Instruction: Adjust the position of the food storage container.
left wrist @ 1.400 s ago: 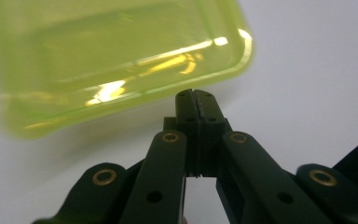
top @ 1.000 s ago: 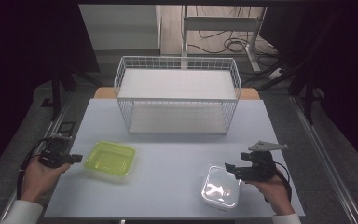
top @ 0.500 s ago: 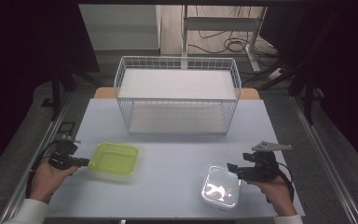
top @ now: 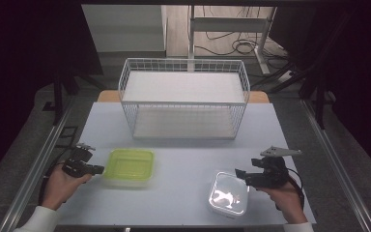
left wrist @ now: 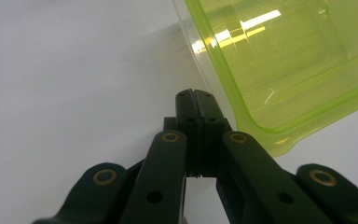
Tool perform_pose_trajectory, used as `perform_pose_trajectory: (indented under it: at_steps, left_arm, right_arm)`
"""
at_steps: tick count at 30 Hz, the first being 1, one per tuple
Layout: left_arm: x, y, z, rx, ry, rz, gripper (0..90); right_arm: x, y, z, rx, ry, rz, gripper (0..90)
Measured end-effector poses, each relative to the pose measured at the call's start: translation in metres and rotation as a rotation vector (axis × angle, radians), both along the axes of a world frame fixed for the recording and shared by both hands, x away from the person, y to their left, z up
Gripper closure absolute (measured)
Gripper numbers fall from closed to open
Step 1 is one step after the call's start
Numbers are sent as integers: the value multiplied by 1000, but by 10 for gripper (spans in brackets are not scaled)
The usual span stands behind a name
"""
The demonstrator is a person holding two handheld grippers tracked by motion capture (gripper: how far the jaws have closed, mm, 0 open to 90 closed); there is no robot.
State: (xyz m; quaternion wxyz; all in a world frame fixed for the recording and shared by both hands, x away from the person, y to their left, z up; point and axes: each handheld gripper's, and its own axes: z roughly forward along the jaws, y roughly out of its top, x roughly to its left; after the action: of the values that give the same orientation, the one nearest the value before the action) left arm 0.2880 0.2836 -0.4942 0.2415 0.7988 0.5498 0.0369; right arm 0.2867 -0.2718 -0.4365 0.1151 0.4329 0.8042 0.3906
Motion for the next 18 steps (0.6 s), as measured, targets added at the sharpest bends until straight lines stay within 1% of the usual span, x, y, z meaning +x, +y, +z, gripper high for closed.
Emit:
perform_pose_trajectory:
  at_steps: [1,2,3,5,7,9,12,13,17,18]
  left_arm:
    - [2,-6,0,-6,-8,-4,895]
    - [2,-6,0,-6,-8,-4,896]
    - [4,-10,1,-3,-7,-25,895]
    - [5,-12,1,-5,-9,-27,896]
    - [7,-20,0,-20,-17,-29,895]
    - [9,-23,0,-19,-18,-45,895]
    - [10,-27,1,-20,-19,-53,895]
    - [11,-31,1,-25,-23,-50,896]
    - [14,-41,2,-43,-26,-66,896]
    - [15,-47,1,-68,-23,-81,895]
  right_arm:
    - [0,0,0,1,-1,-1,202]
    - [0,0,0,1,-1,-1,202]
    - [0,0,0,1,0,2,202]
    - [0,0,0,1,1,2,202]
    - [0,0,0,0,1,2,202]
    - [1,0,0,0,1,1,202]
    - [1,0,0,0,1,1,203]
    - [1,0,0,0,1,2,203]
    - [0,0,0,0,1,3,203]
    - [1,0,0,-2,-1,6,203]
